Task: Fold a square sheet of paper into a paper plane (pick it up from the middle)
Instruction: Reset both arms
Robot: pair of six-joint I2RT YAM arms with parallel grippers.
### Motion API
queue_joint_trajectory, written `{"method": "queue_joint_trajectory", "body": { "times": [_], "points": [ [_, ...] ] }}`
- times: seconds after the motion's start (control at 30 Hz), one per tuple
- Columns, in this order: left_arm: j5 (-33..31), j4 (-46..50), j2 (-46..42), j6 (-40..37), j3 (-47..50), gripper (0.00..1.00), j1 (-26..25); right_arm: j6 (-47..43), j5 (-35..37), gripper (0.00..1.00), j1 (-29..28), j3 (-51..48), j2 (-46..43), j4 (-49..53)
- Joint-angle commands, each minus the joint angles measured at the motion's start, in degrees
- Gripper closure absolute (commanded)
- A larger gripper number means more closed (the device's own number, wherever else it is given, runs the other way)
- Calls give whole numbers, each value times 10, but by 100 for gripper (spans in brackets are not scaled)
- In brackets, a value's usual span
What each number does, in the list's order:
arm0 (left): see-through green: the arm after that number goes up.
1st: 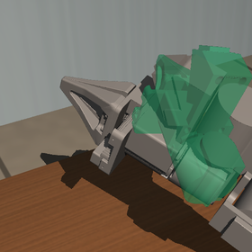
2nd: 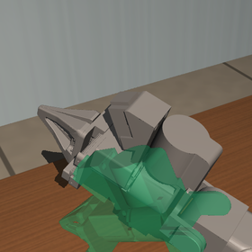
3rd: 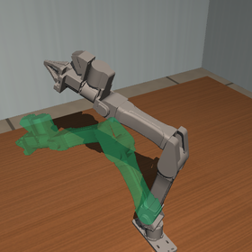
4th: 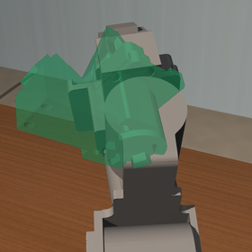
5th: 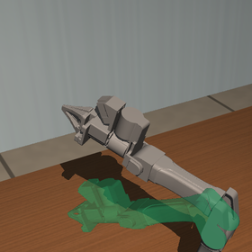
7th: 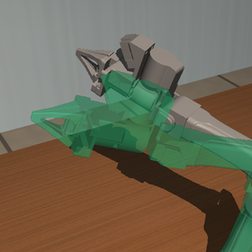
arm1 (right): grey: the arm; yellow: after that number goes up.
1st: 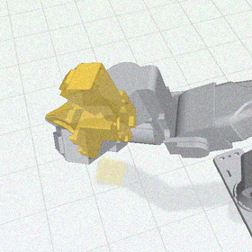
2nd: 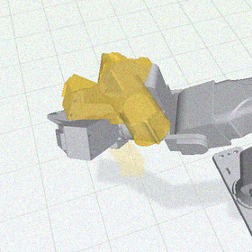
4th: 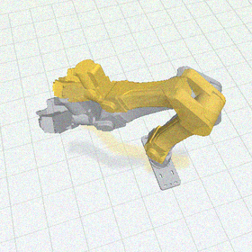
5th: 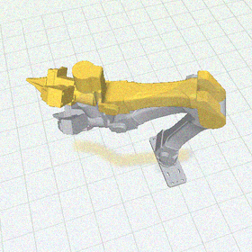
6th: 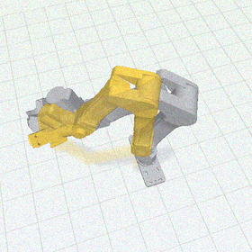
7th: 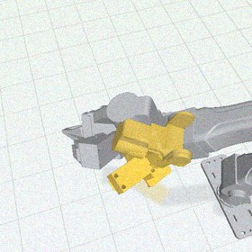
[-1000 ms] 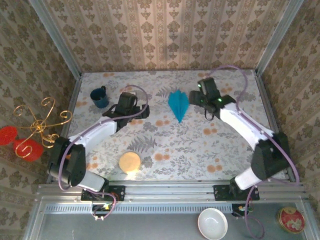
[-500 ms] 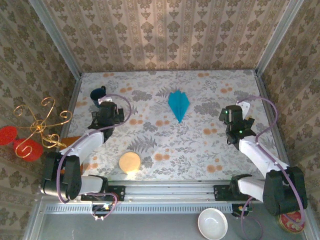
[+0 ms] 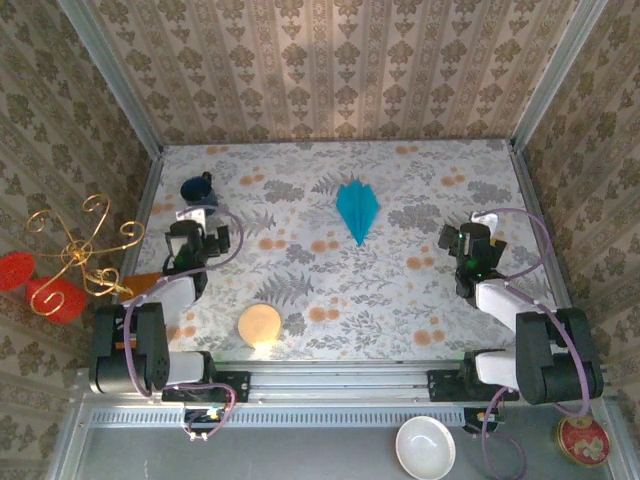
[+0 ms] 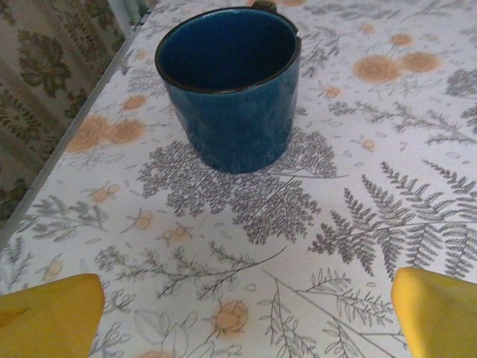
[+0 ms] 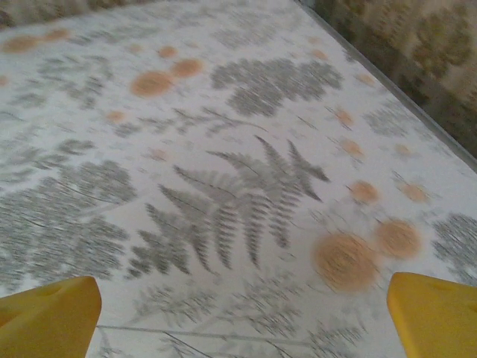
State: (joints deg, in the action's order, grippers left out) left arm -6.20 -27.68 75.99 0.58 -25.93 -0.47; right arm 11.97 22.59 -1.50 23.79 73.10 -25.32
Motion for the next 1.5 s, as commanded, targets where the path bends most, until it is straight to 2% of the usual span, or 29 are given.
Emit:
{"method": "queue_joint_trajectory", "body": {
  "times": [0.0,0.23,0.3,0.43,0.47,0.6,0.83,1.17,1.27,1.47],
  "points": [
    [106,-139,19,-32,27,0,12,-49,-62,0,2,-6,19,-98],
    [151,-330,120,-24,84,0,31,-74,-112,0,3,-25,76,-213],
    [157,-346,132,-25,84,0,35,-74,-119,0,3,-28,98,-235],
    [158,-313,129,-22,69,0,36,-77,-121,0,4,-28,148,-289],
    [156,-292,128,-22,60,0,36,-76,-123,0,4,-20,141,-254],
    [106,-227,126,-41,29,0,7,-81,-119,0,0,-11,146,-249],
    [61,-233,127,-47,31,0,-8,-81,-117,0,-2,-9,144,-243],
    [79,-227,127,-40,28,0,2,-82,-116,0,-2,-9,145,-243],
    [61,-225,128,-45,26,0,-7,-82,-116,0,-2,-9,145,-242],
    [65,-222,128,-42,25,0,-5,-82,-116,0,-2,-10,144,-244]
  ]
}}
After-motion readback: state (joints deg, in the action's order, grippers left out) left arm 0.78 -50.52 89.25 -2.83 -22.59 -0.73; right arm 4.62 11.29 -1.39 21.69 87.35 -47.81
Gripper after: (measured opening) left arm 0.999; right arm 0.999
